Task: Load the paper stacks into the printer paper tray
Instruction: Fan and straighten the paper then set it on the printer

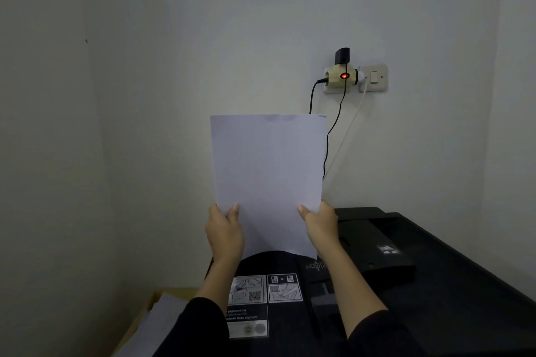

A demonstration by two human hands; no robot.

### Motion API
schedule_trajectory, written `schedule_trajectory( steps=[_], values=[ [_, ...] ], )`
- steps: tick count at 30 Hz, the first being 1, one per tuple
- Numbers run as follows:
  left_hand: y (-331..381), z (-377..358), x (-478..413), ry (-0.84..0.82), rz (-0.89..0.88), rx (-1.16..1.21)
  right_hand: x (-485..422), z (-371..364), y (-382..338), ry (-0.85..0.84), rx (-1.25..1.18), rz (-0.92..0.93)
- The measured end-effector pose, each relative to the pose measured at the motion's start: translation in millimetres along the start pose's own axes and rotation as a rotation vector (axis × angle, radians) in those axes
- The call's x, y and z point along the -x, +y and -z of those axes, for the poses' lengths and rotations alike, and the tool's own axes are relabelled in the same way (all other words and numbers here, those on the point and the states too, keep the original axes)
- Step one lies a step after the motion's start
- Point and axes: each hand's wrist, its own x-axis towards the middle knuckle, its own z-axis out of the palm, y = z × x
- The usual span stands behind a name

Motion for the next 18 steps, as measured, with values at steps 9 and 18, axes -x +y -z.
schedule_trajectory(
  steps=[9,18],
  values=[
    [3,-1,2,-0.024,-0.017,-0.053,6,-4,-1,0.007,0.035,0.015],
    [3,2,10,-0.043,0.03,-0.109,15,-3,-6,0.008,0.146,0.007]
  ],
)
